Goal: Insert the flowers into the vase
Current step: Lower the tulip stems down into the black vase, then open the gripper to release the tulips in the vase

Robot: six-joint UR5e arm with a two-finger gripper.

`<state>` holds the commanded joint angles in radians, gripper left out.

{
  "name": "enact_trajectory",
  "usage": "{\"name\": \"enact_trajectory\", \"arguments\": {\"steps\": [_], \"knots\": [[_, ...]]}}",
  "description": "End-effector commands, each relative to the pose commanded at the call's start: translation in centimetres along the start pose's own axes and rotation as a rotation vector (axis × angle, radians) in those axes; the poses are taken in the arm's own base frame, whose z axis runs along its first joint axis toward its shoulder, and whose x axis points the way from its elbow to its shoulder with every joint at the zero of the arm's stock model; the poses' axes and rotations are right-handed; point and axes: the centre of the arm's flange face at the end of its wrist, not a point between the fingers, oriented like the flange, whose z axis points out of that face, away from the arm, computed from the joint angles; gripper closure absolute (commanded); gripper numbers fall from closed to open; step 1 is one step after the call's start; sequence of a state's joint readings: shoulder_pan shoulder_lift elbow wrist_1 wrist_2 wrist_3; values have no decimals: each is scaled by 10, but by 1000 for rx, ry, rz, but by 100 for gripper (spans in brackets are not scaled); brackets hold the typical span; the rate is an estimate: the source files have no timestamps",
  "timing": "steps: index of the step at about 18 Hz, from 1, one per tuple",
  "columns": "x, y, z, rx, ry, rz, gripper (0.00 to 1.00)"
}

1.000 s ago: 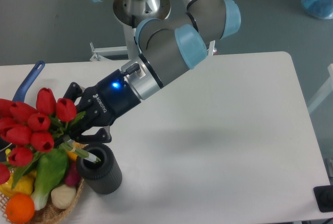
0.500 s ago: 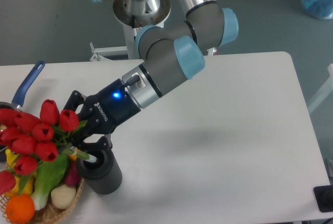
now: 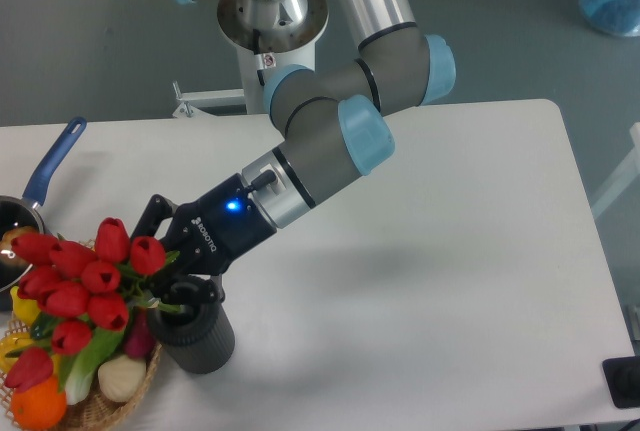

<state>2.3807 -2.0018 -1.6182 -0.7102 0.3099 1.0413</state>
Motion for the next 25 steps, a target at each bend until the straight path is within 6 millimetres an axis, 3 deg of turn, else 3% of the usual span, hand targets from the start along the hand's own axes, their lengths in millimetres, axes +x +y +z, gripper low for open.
{"name": "enact_trajectory", "arguments": {"steps": [2, 10, 12, 14, 15, 17, 19, 25], "knots": [[2, 17, 3, -3, 8, 27, 77], [-3, 35, 6, -9, 13, 14, 72], [-6, 43, 7, -8, 15, 20, 59], [-6, 52, 6, -10, 16, 21, 53], [-7, 58, 6, -11, 16, 24, 44], [-6, 66, 6, -12, 18, 46, 13], [-8, 73, 2, -12, 11, 49, 0], [-19, 83, -25, -13, -33, 90, 0]]}}
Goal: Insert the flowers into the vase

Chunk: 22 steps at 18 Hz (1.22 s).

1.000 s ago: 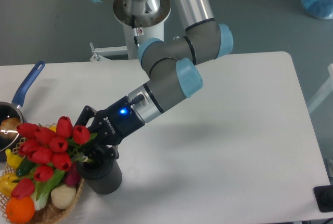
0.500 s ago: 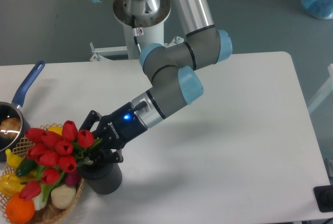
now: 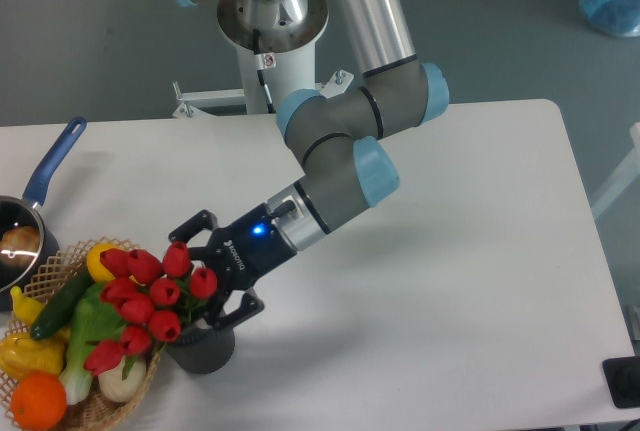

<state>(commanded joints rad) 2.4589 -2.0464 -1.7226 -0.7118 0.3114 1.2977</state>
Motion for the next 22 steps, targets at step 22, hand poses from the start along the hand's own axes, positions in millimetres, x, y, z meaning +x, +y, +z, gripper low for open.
{"name": "enact_trajectory", "arguments": {"steps": [22], "knots": [[-38, 58, -189, -785, -354, 160, 0]]}}
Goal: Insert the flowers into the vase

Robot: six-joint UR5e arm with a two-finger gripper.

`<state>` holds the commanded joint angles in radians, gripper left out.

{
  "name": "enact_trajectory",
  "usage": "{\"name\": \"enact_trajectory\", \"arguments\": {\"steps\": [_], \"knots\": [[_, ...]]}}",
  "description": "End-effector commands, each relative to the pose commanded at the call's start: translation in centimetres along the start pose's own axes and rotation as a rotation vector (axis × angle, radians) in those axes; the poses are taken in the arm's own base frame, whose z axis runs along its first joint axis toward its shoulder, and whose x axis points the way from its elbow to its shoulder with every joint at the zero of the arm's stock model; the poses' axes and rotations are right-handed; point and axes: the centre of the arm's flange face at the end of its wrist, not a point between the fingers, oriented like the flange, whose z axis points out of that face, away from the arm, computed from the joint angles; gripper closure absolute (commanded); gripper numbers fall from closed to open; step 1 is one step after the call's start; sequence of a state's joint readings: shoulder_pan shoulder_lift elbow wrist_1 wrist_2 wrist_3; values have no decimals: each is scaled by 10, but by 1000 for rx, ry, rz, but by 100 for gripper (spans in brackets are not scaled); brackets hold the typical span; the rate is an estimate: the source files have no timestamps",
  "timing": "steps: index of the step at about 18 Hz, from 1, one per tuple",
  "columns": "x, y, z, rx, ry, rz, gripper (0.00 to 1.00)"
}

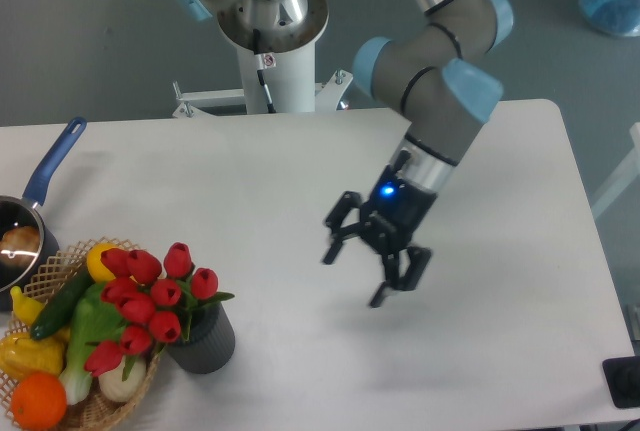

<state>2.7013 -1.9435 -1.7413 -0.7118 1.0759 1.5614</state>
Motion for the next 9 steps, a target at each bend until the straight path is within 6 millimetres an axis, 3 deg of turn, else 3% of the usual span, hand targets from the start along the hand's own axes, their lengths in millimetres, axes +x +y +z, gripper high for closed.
{"name": "enact_trajectory", "arguments": {"steps": [6, 9], "knots": [[-30, 29, -9, -239, -39, 33, 0], [-30, 43, -6, -372, -40, -39, 0]]}}
